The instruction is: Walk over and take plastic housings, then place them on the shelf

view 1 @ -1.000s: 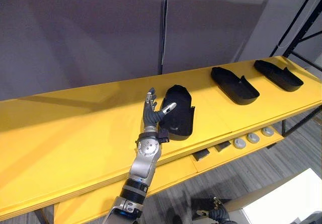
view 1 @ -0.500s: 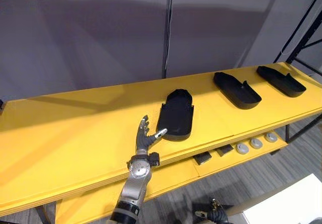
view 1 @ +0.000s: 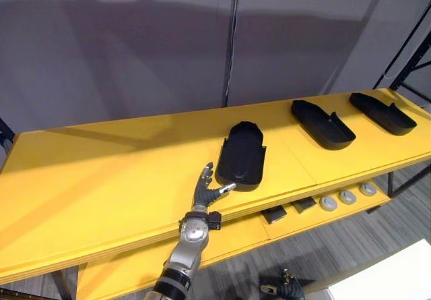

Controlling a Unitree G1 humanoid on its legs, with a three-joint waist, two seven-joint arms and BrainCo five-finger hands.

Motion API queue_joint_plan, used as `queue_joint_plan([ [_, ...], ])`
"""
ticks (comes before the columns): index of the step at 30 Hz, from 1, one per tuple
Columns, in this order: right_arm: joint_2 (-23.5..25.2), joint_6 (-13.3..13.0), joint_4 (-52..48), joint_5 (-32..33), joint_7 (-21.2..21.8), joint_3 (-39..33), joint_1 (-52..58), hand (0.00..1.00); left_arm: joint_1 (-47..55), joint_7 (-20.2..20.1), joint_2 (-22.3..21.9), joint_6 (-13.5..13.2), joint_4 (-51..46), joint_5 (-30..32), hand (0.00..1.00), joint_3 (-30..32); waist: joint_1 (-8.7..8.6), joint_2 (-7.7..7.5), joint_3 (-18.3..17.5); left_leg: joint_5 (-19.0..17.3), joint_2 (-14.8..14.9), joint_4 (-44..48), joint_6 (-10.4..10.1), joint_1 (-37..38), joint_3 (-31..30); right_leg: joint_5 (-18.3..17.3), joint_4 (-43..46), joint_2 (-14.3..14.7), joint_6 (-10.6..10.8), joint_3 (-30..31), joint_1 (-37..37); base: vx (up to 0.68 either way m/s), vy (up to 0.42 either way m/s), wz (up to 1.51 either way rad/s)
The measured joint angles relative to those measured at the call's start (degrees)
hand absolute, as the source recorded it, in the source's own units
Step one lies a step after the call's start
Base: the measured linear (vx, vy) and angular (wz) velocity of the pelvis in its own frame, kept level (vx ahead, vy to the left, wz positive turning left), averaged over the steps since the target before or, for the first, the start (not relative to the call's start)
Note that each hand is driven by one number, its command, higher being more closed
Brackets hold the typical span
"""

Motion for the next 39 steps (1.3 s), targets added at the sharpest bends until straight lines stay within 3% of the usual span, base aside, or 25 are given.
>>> queue_joint_plan([
  [13, -0.54, 0.00, 1.27, -0.01, -0.01, -0.01, -1.68, 0.00, -6.48, 0.15, 0.09, 1.07, 4.60, -1.31, 0.00, -3.75, -1.79, -0.53, 0.39, 0.02, -0.30, -0.34, 0.05, 0.01, 0.20, 0.03, -0.01, -0.18, 0.02, 0.24, -0.39, 0.00, 0.000, 0.00],
  [17, -0.64, 0.00, 2.08, -0.01, 0.00, -0.01, -2.82, 0.00, -9.02, 0.08, 0.09, 1.74, 5.88, -1.34, 0.00, -3.74, -2.96, -0.62, 1.21, 0.01, -0.29, -0.34, 0.03, 0.04, 0.39, 0.04, -0.01, -0.14, 0.03, 0.40, -0.45, 0.00, 0.000, 0.00],
  [28, -1.10, 0.00, 2.09, -0.15, 0.11, -0.02, -3.32, 0.00, -13.20, 0.03, -0.09, 3.10, 8.11, -1.32, 0.00, -3.39, -4.24, -0.53, 2.16, -0.04, -0.21, -0.48, -0.04, 0.05, 0.98, 0.06, 0.00, 0.04, 0.03, 1.07, -0.73, 0.00, 0.000, -0.02],
  [39, -1.11, 0.00, 2.08, -0.15, 0.45, -0.14, -3.49, 0.00, -13.72, -0.24, -0.21, 3.14, 8.87, -1.48, 0.00, -1.15, -4.73, -0.49, 2.28, -0.06, -0.20, -0.45, -0.07, 0.18, 1.43, 0.15, 0.00, 0.06, 0.06, 1.42, -0.72, -0.02, -0.017, -0.01],
])
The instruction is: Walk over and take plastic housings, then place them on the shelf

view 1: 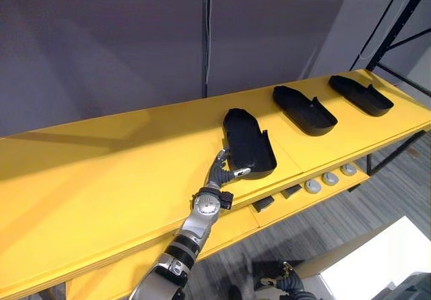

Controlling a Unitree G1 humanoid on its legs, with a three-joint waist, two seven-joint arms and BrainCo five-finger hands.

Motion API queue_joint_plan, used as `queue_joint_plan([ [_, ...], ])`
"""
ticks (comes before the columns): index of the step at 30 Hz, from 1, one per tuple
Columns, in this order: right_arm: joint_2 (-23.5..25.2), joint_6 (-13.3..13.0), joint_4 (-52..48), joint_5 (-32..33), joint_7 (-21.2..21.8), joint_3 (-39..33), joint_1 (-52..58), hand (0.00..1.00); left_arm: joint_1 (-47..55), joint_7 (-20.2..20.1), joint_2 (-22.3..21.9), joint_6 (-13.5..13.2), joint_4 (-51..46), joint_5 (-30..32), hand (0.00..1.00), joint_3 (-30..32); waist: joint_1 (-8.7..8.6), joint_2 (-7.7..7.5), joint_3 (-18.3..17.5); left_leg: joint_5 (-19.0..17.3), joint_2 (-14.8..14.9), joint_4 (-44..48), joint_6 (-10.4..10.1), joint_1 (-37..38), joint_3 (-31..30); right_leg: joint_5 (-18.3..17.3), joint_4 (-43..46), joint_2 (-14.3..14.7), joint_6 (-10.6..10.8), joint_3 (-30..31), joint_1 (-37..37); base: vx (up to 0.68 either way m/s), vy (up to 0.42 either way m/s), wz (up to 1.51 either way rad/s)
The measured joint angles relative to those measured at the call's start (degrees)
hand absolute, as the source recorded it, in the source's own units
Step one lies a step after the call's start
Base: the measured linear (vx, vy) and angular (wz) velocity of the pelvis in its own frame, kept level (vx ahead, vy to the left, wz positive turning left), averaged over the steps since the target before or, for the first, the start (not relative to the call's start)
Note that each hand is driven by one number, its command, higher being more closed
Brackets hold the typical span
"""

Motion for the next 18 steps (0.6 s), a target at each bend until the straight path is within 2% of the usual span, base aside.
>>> queue_joint_plan([
  [3, 0.00, 0.00, -0.11, 0.01, 0.02, -0.01, -0.18, 0.00, 0.33, 0.01, 0.02, 0.59, -2.59, 0.06, 0.00, 1.08, 0.04, 0.04, 0.46, 0.00, 0.00, 0.00, 0.00, -0.03, -0.06, 0.00, 0.04, -0.01, 0.00, -0.05, 0.00, -0.01, -0.010, 0.00],
  [7, 0.00, -0.01, -0.15, 0.02, 0.04, -0.05, -0.48, 0.00, 2.48, 0.29, 0.14, 0.62, -13.29, 1.29, 0.00, 2.40, 0.17, 0.19, 1.13, 0.01, 0.05, 0.02, 0.01, -0.06, -0.17, 0.00, 0.31, 0.00, 0.00, -0.22, 0.04, 0.00, 0.000, 0.00],
  [8, 0.01, -0.01, -0.15, 0.03, 0.07, -0.12, -0.46, 0.00, 3.33, 0.29, 0.15, 0.51, -16.15, 2.00, 1.00, 2.33, 0.40, 0.25, 1.17, 0.01, 0.05, 0.02, 0.01, -0.05, -0.21, 0.00, 0.32, 0.00, 0.00, -0.28, 0.06, 0.00, 0.000, 0.00],
  [13, 0.02, -0.03, -1.04, 0.11, 0.57, -0.86, 0.86, 0.00, 5.45, -0.52, 0.02, -1.10, -22.94, 3.40, 1.00, -0.57, 2.29, 0.26, 1.19, -0.14, 0.06, 0.55, -0.14, -0.52, -0.70, -0.02, 0.35, -0.09, -0.01, -0.25, 0.02, 0.00, 0.000, 0.03],
  [15, -0.02, -0.04, -1.20, 0.15, 0.77, -0.96, 1.14, 0.00, 6.27, -2.48, 0.05, -2.36, -24.93, 3.18, 1.00, -3.49, 2.81, 0.26, 1.19, -0.18, 0.06, 0.76, -0.18, -0.77, -0.80, -0.02, 0.36, -0.11, -0.01, -0.25, -0.09, 0.00, 0.000, 0.02],
  [18, -0.03, -0.04, -1.31, 0.17, 1.13, -0.96, 1.12, 0.00, 7.27, -5.80, 0.15, -3.40, -25.66, 1.86, 1.00, -6.66, 2.50, 0.44, 1.09, -0.20, 0.12, 0.79, -0.18, -0.58, -0.65, -0.03, 0.36, -0.06, -0.01, -0.22, 0.08, 0.00, 0.000, 0.00],
])
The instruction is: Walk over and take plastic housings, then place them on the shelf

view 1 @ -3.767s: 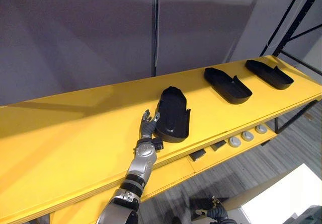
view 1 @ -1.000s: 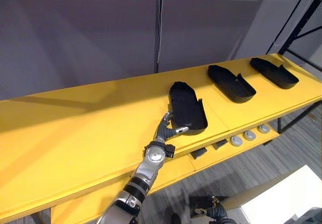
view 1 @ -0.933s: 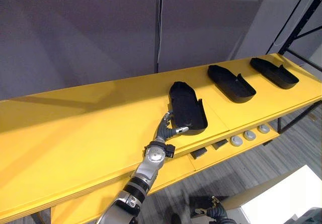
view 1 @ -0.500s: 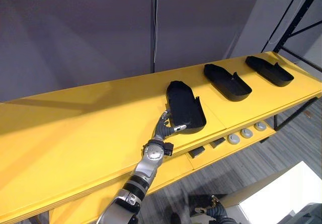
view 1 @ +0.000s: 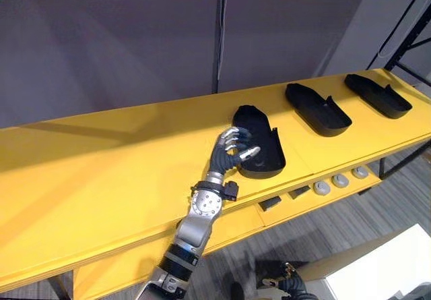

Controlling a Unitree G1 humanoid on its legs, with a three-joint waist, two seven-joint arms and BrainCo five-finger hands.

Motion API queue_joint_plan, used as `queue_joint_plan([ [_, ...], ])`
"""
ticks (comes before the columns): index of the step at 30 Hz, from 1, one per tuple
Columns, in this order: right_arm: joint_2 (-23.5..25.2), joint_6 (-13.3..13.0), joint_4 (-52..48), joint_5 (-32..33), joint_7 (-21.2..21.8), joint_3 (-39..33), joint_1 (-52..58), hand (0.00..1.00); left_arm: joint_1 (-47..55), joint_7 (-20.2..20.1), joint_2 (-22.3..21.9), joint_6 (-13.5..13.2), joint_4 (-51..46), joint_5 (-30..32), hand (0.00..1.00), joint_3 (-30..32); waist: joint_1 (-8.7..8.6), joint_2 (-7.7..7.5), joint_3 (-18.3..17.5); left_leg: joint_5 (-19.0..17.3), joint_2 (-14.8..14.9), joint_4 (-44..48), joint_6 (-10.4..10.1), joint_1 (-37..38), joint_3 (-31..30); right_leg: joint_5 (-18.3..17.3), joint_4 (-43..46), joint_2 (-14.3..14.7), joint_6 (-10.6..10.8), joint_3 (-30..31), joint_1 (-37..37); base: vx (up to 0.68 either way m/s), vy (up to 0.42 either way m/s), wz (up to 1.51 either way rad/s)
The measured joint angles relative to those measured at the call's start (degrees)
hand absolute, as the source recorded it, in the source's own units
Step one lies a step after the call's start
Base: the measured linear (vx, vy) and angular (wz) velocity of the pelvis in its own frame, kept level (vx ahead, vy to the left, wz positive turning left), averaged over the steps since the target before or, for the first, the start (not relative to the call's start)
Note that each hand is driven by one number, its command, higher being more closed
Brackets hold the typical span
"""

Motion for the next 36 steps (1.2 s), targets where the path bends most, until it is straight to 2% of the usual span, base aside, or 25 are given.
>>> queue_joint_plan([
  [5, -0.85, 0.00, 0.00, -0.02, 0.93, 0.11, -0.16, 0.00, 0.16, -6.65, 0.99, -0.06, 0.79, -0.48, 1.00, -7.78, -0.57, 0.89, -0.46, -0.03, 0.10, 0.01, -0.05, -0.05, 0.05, 0.00, -0.01, 0.11, 0.00, 0.03, -0.08, 0.00, 0.000, 0.00],
  [7, -1.46, 0.00, 0.07, -0.03, 1.06, 0.11, -0.28, 0.00, 0.13, -8.13, 1.00, -0.06, 3.53, 0.63, 1.00, -8.58, -0.97, 1.34, -0.73, -0.06, 0.12, 0.01, -0.09, -0.01, 0.21, 0.00, -0.01, 0.16, 0.00, 0.17, -0.12, 0.00, 0.000, -0.02],
  [11, -2.01, 0.00, 0.18, -0.05, 1.07, 0.09, -0.37, 0.00, 0.10, -8.54, 1.00, 0.44, 11.16, 3.02, 1.00, -9.36, -1.39, 1.53, -0.84, -0.12, 0.39, 0.01, -0.20, 0.23, 0.95, 0.04, -0.04, 0.53, -0.06, 0.50, -0.14, 0.00, -0.002, -0.08],
  [16, -2.09, 0.00, 0.15, -0.04, 1.07, 0.07, -0.64, 0.00, -0.58, -8.05, 0.99, 1.15, 16.77, 5.59, 1.00, -9.26, -2.64, 1.53, -0.83, -0.22, 0.72, -0.04, -0.36, 0.28, 1.35, 0.06, -0.07, 0.87, -0.08, 0.80, -0.31, -0.01, -0.032, -0.05],
  [23, -2.20, -0.04, 0.15, -0.02, 1.09, 0.08, -0.82, 0.00, -3.57, -5.47, 0.89, 1.73, 20.87, 6.14, 1.00, -9.10, -2.81, 1.60, -0.70, -0.38, 0.80, -0.17, -0.62, 0.00, 2.55, 0.13, -0.07, 1.11, -0.16, 1.97, -1.23, -0.01, -0.024, -0.09],
  [27, -2.03, -0.05, 0.20, -0.02, 1.09, 0.36, -1.57, 0.00, -5.25, -3.89, 0.77, 1.96, 22.48, 7.27, 1.00, -7.41, -4.07, 1.58, -0.18, -0.44, 0.78, -0.25, -0.71, -0.02, 2.76, 0.13, -0.07, 1.13, -0.16, 2.12, -1.37, 0.00, -0.011, -0.02],
  [36, -2.04, -0.07, 0.21, 0.01, 1.07, 0.60, -2.42, 0.00, -9.68, -0.55, 0.45, 2.43, 26.13, 7.35, 1.00, -3.57, -4.23, 1.62, 1.28, -0.76, 0.91, -0.21, -1.21, -0.24, 3.51, 0.14, -0.16, 1.33, -0.18, 2.71, -1.85, -0.01, -0.016, -0.04],
])
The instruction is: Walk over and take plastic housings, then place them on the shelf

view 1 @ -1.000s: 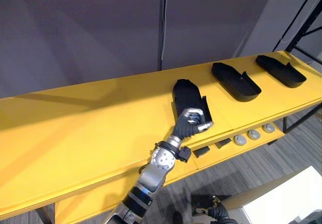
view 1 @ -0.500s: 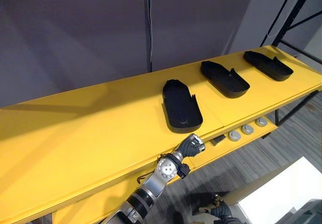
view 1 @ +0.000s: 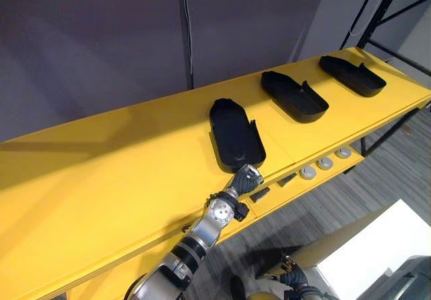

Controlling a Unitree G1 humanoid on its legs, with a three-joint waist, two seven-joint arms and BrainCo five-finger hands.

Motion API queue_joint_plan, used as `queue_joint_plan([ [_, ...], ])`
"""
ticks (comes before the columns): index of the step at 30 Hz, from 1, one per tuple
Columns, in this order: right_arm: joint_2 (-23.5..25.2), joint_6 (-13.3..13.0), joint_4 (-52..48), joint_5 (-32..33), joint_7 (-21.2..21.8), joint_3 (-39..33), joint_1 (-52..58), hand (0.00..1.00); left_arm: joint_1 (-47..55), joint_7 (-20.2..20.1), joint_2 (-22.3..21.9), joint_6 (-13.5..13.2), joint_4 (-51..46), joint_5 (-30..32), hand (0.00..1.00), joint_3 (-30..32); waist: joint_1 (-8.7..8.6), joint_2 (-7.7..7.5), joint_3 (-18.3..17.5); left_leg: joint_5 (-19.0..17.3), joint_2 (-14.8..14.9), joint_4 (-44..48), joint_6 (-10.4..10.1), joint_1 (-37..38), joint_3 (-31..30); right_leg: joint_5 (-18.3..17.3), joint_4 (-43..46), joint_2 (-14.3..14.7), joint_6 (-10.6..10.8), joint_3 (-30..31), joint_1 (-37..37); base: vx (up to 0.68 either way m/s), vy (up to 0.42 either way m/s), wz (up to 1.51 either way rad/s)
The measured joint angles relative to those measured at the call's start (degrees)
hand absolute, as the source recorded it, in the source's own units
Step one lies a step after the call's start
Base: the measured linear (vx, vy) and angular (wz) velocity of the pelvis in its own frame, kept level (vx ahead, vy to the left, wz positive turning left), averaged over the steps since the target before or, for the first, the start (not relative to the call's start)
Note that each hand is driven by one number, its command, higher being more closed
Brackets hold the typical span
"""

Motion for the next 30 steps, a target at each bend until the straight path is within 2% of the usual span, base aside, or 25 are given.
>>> queue_joint_plan([
  [5, 0.04, -0.01, -0.03, 0.00, 0.00, 0.48, -0.47, 0.00, -2.71, 0.37, -0.14, -0.01, 1.77, 1.04, 1.00, 2.93, -0.20, 0.02, 0.62, -0.17, 0.13, -0.07, -0.25, -0.11, 0.91, 0.00, 0.07, 0.34, 0.00, 0.95, -0.55, 0.00, -0.018, -0.10],
  [9, 0.22, -0.03, -0.03, 0.00, 0.04, 0.82, -1.25, 0.00, -4.71, 1.66, -0.27, 0.00, 2.63, 1.07, 1.00, 5.70, -1.42, 0.20, 1.00, -0.18, 0.19, -0.06, -0.25, -1.12, 1.14, 0.05, 0.11, 0.45, -0.07, 1.15, -1.66, 0.00, -0.017, -0.03],
  [13, 0.16, -0.03, -0.12, 0.00, 0.00, 1.71, -1.59, 0.00, -7.94, 2.43, -0.17, 0.05, 4.84, 1.08, 1.00, 6.32, -1.34, 0.30, 1.43, -0.35, 0.37, -0.06, -0.50, -1.60, 2.26, 0.20, 0.11, 0.86, -0.25, 2.39, -2.60, -0.01, -0.032, -0.15],
  [16, 0.20, -0.03, -0.67, 0.35, 0.03, 2.07, -1.75, 0.00, -9.14, 2.60, -0.14, 0.09, 4.87, 1.07, 1.00, 8.02, -2.06, 0.38, 1.83, -0.42, 0.51, -0.05, -0.60, -2.05, 2.64, 0.27, 0.14, 1.13, -0.34, 2.62, -3.27, 0.00, -0.034, -0.09],
  [22, 0.35, -0.04, -1.32, 0.38, 0.05, 2.30, -1.76, 0.00, -10.75, 2.65, -0.04, 0.45, 4.92, 0.87, 1.00, 8.10, -2.66, 0.64, 2.08, -0.52, 0.79, -0.03, -0.74, -2.66, 2.81, 0.31, 0.16, 1.49, -0.40, 2.79, -3.94, -0.01, -0.041, -0.02],
  [30, 0.36, -0.03, -1.39, 0.81, -0.13, 2.13, -1.77, 0.00, -9.20, 3.55, -0.43, 0.47, 1.91, -3.74, 1.00, 7.77, -2.63, 1.05, 2.27, -0.50, 0.70, 0.14, -0.71, -2.49, 2.23, 0.32, 0.17, 1.27, -0.41, 2.28, -3.41, -0.03, -0.031, 0.04],
])
